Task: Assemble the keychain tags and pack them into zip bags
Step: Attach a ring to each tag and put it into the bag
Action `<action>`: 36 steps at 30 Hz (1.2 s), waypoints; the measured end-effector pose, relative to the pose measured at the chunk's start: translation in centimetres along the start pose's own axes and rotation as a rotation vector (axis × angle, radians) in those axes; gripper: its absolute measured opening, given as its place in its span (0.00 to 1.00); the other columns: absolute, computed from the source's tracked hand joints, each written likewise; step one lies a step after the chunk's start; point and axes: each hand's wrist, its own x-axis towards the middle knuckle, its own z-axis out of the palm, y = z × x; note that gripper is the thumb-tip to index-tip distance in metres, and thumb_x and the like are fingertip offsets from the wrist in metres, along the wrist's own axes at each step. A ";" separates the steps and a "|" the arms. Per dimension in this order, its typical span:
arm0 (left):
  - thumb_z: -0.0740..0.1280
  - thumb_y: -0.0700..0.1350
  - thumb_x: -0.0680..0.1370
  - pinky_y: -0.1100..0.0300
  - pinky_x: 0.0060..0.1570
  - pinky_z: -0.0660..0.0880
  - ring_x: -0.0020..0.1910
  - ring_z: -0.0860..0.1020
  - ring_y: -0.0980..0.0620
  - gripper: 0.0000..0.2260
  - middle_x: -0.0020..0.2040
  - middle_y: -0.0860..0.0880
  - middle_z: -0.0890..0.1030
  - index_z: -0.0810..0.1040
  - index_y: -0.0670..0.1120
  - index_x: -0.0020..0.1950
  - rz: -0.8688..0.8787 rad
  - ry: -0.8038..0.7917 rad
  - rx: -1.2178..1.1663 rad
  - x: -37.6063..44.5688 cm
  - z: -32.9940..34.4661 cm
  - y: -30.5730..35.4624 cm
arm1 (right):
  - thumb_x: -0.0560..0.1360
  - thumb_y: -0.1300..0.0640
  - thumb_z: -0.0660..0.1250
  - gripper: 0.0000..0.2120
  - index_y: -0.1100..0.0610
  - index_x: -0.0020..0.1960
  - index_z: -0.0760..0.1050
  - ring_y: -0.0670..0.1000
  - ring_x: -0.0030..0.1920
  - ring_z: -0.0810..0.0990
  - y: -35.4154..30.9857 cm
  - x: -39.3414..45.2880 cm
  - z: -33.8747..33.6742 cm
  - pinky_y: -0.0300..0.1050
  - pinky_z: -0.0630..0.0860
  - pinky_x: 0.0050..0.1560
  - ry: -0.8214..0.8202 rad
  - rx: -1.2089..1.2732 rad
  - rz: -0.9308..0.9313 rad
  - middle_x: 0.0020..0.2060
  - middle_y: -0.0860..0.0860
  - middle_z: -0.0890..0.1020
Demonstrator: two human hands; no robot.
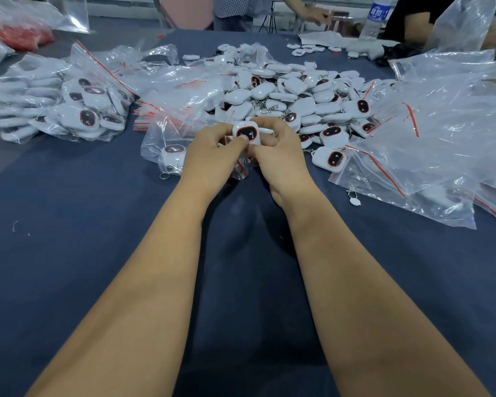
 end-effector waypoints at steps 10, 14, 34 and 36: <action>0.67 0.53 0.68 0.55 0.43 0.74 0.42 0.78 0.52 0.08 0.43 0.54 0.81 0.82 0.58 0.45 -0.014 -0.028 -0.029 -0.1 -0.1 0.2 | 0.74 0.72 0.66 0.14 0.55 0.51 0.76 0.52 0.45 0.84 -0.1 0.0 0.0 0.47 0.82 0.51 -0.003 0.010 0.005 0.42 0.53 0.86; 0.66 0.54 0.70 0.52 0.47 0.76 0.46 0.80 0.47 0.07 0.45 0.50 0.82 0.82 0.57 0.45 0.003 -0.009 -0.004 -0.2 0.0 0.2 | 0.74 0.70 0.66 0.11 0.60 0.54 0.78 0.49 0.42 0.84 -0.1 0.3 -0.1 0.44 0.81 0.48 0.001 0.070 0.021 0.42 0.54 0.85; 0.59 0.46 0.76 0.58 0.41 0.70 0.36 0.73 0.58 0.09 0.40 0.57 0.77 0.78 0.53 0.42 0.179 0.331 0.011 -0.5 -0.2 0.6 | 0.82 0.65 0.58 0.08 0.57 0.48 0.73 0.53 0.42 0.79 -0.9 0.6 -0.5 0.44 0.77 0.42 0.170 0.447 0.099 0.44 0.56 0.79; 0.59 0.45 0.75 0.56 0.43 0.73 0.37 0.75 0.56 0.09 0.42 0.57 0.79 0.76 0.57 0.39 0.265 0.140 0.288 -0.9 0.7 0.3 | 0.83 0.65 0.56 0.06 0.59 0.52 0.71 0.55 0.38 0.79 -1.0 0.7 -0.6 0.42 0.78 0.36 0.199 0.561 0.111 0.44 0.58 0.79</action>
